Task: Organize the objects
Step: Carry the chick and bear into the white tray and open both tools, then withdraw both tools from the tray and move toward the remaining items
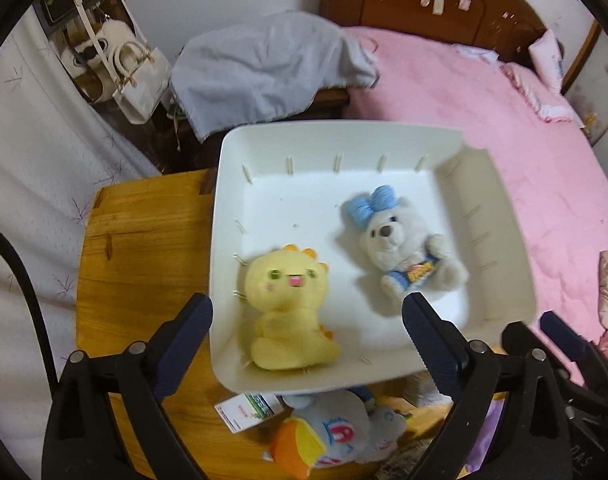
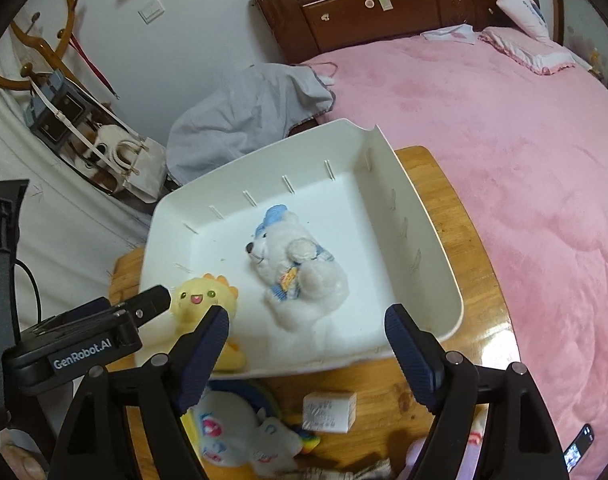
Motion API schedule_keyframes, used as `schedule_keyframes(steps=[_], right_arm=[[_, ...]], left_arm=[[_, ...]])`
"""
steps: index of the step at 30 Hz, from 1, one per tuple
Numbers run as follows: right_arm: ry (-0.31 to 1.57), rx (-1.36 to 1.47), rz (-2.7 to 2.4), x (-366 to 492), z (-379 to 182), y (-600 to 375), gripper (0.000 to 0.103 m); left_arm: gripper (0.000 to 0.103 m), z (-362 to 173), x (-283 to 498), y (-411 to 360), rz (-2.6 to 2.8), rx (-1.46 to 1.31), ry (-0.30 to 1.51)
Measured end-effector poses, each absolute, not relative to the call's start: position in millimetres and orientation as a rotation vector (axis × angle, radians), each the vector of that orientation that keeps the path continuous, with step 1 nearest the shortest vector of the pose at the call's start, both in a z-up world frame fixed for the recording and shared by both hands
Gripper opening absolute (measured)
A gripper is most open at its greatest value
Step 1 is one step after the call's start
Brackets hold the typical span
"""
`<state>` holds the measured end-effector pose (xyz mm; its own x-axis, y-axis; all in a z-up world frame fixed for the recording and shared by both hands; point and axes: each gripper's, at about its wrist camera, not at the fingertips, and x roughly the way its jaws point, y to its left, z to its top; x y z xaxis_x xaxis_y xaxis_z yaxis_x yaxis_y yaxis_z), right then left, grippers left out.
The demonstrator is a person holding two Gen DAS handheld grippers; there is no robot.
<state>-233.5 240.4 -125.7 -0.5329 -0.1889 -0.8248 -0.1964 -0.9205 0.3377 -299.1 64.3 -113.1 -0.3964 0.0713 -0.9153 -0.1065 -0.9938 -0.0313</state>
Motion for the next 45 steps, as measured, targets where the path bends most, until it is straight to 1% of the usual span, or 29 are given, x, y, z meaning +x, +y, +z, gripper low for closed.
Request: schedule_keyframes(steps=[8, 12, 15, 19, 23, 28, 31, 34, 37, 40, 45], right_arm=[[0.624, -1.443, 2.699, -195.0, -94.8, 238.6, 0.081], [0.649, -1.333, 2.752, -169.6, -77.0, 240.9, 0.081], [0.697, -1.253, 2.774, -150.1, -65.6, 245.3, 0.081], [0.766, -1.14, 2.81, -126.5, -53.2, 251.9, 0.081], [0.767, -1.07, 2.843, -105.0, -43.9, 253.5, 0.081], [0.682, -1.051, 2.887, -76.8, -36.4, 247.2, 0.081], [0.546, -1.046, 2.922, -59.8, -33.7, 237.3, 0.081], [0.425, -1.056, 2.941, -42.2, -32.9, 227.6, 0.081], [0.395, -1.048, 2.962, -26.2, -33.3, 224.2, 0.081], [0.318, -1.004, 2.962, -10.6, -33.1, 220.5, 0.081], [0.176, -0.923, 2.96, 15.0, -37.9, 213.3, 0.083]], left_arm=[[0.097, -82.0, -260.7, 54.9, 2.509, -1.575, -0.054], [0.097, -68.4, -241.0, 39.9, 2.47, -1.534, -0.192], [0.097, -58.1, -227.4, 31.8, 2.469, -1.489, -0.252], [0.097, -42.9, -208.3, 26.2, 2.493, -1.435, -0.233], [0.097, -29.3, -182.6, 26.6, 2.487, -1.4, -0.168], [0.097, -26.8, -148.5, 32.6, 2.461, -1.38, -0.098], [0.097, -26.3, -128.9, 37.5, 2.455, -1.364, -0.056], [0.097, -24.7, -112.3, 38.2, 2.455, -1.338, -0.07], [0.097, -26.7, -99.0, 37.6, 2.469, -1.319, -0.095], [0.097, -33.6, -86.7, 38.6, 2.465, -1.314, -0.107], [0.097, -49.2, -67.8, 47.2, 2.464, -1.297, -0.059]])
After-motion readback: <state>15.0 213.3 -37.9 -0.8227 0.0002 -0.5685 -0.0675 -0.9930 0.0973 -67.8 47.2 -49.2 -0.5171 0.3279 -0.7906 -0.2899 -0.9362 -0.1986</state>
